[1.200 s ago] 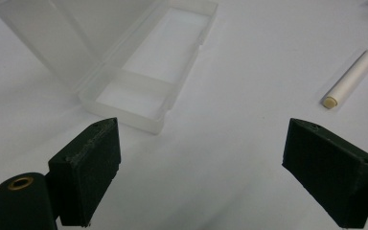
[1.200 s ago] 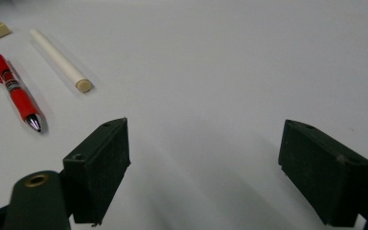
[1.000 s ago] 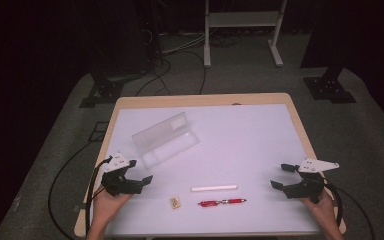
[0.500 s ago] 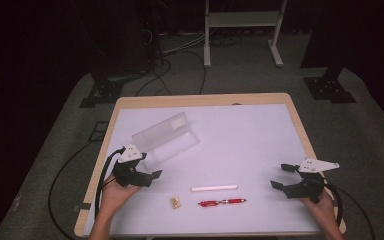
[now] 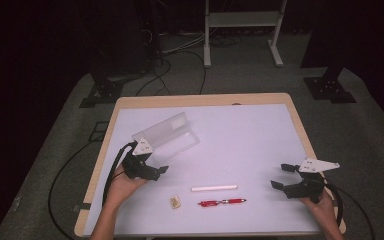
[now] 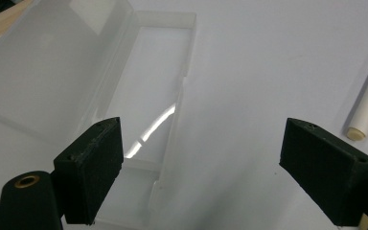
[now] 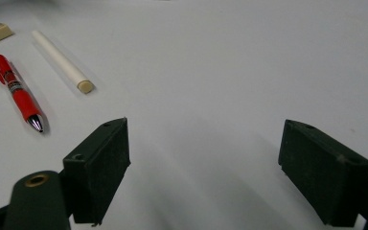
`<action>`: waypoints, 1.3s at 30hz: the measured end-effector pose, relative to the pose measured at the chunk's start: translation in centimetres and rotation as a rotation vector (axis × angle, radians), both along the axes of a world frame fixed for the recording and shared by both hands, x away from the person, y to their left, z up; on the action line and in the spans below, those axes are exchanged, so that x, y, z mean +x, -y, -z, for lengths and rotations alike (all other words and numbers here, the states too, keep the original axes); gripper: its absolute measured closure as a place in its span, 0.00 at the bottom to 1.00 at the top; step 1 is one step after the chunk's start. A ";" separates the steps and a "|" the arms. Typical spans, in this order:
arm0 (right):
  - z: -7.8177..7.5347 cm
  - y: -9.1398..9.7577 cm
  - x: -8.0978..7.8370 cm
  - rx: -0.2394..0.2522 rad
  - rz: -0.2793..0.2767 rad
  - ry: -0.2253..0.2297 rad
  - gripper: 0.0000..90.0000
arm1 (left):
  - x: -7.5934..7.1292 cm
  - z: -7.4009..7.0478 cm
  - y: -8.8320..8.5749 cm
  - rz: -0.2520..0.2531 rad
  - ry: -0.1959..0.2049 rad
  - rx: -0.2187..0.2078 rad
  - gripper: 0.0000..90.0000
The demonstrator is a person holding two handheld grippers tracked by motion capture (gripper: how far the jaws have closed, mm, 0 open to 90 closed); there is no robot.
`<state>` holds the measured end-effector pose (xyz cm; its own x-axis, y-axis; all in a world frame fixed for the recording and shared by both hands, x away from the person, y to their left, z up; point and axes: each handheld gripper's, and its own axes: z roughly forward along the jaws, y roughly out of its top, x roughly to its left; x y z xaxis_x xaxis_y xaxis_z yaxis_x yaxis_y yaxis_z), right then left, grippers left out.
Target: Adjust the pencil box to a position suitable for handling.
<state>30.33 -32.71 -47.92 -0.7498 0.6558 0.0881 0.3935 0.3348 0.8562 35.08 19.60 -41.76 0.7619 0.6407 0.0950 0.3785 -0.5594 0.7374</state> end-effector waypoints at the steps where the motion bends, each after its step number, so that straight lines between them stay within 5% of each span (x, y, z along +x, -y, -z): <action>1: 0.0 0.0 0.0 0.000 0.000 0.001 0.19 | 0.2 0.0 0.1 -0.001 0.003 0.009 0.16; 32: 0.0 0.0 0.0 -0.002 -0.006 0.002 0.19 | 4.2 1.5 2.6 0.008 -0.033 0.053 0.20; 39: 0.0 -0.1 0.0 -0.007 -0.007 0.004 0.19 | 4.7 2.4 3.2 0.039 -0.031 0.071 0.31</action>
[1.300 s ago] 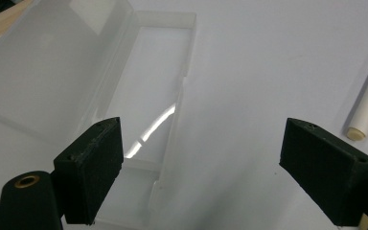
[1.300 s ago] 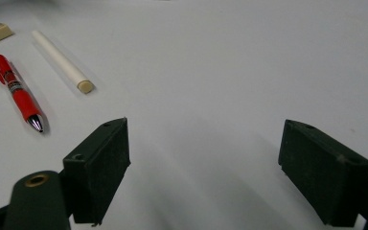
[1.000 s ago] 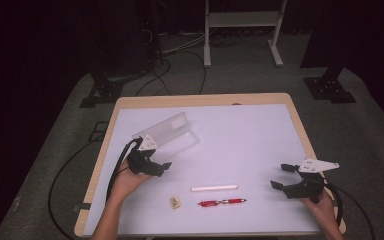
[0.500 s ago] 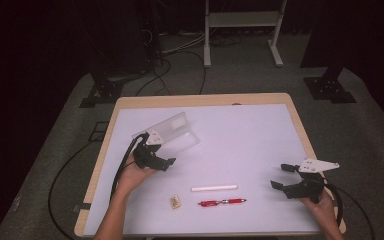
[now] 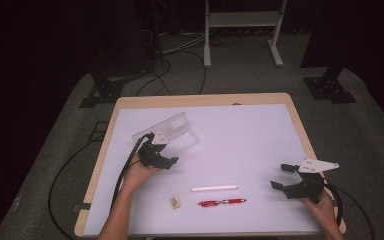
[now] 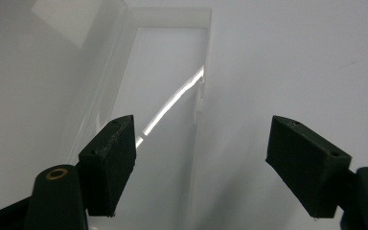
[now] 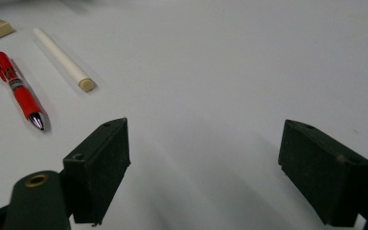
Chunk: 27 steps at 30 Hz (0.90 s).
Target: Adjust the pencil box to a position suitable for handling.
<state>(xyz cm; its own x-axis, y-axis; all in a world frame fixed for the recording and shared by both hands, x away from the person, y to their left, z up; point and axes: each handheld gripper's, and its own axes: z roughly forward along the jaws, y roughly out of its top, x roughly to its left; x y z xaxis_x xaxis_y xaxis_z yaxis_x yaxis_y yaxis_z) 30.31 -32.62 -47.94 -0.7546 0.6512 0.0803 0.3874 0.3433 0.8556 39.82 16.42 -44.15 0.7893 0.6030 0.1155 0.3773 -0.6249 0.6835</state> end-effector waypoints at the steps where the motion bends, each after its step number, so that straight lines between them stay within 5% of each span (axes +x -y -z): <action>1: 0.0 0.0 0.0 0.000 0.000 -0.001 0.19 | 0.2 0.3 0.1 0.002 -0.007 0.001 0.33; 10: 0.0 0.0 0.0 0.000 -0.001 -0.002 0.19 | 0.6 1.1 0.1 0.022 -0.024 0.033 0.62; 27: 0.0 0.0 0.0 -0.002 -0.003 -0.001 0.19 | 1.1 1.5 0.6 0.037 -0.036 0.089 0.96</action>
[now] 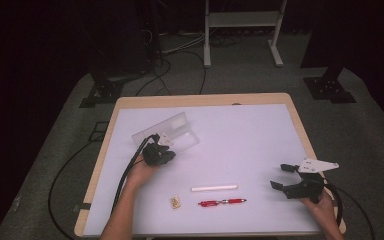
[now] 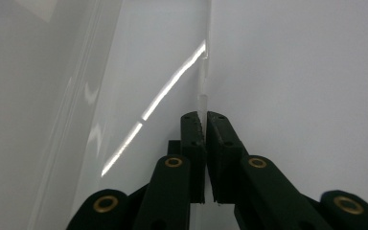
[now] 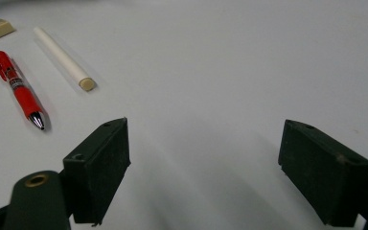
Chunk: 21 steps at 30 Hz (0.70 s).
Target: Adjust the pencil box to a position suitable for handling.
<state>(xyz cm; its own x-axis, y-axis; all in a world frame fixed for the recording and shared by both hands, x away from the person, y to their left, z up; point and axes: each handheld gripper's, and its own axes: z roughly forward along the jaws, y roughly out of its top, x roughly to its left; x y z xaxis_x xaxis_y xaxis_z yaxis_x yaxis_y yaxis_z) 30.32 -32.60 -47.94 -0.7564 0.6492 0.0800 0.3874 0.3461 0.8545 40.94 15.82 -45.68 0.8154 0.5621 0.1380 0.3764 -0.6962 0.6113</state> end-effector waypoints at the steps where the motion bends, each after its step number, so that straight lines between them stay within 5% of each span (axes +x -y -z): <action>1: 0.0 0.0 0.0 0.000 0.000 0.000 0.19 | 0.0 0.0 0.1 0.004 -0.001 0.007 0.96; 11: 0.0 0.0 0.0 0.003 0.001 -0.002 0.19 | -0.2 -0.4 0.6 0.044 0.015 0.041 0.99; 21: 0.0 0.0 0.0 -0.001 0.001 -0.001 0.19 | -1.6 -2.4 1.7 0.107 0.064 0.006 0.99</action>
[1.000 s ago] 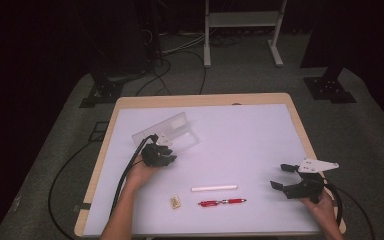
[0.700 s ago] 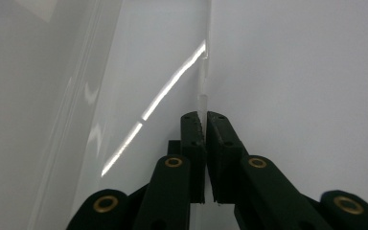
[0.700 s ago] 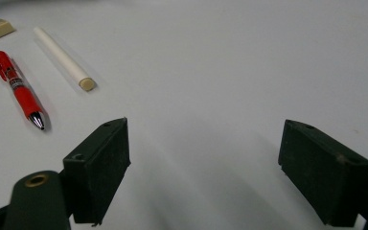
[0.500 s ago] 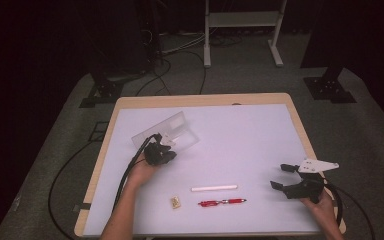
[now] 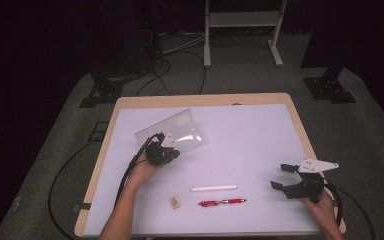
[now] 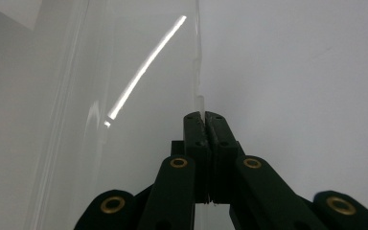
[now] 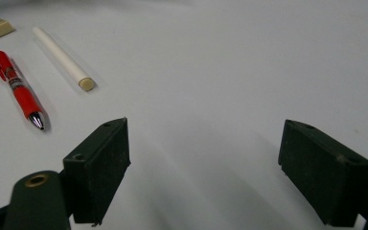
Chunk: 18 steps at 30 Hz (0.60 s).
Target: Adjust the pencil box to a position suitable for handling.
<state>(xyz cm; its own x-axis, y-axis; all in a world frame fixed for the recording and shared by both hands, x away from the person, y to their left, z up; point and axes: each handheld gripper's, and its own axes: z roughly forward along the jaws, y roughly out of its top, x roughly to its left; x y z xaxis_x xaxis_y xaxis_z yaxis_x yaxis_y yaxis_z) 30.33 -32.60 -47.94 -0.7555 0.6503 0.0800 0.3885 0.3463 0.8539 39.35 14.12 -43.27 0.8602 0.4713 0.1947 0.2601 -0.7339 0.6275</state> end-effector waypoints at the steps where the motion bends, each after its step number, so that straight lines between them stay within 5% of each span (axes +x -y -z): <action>1: 0.0 0.0 0.0 0.000 0.000 -0.001 0.19 | -0.1 0.0 0.2 0.012 -0.001 -0.003 0.99; 18: 0.0 0.0 0.0 0.003 0.002 -0.004 0.19 | -2.0 -0.8 2.9 0.161 -0.010 0.016 0.99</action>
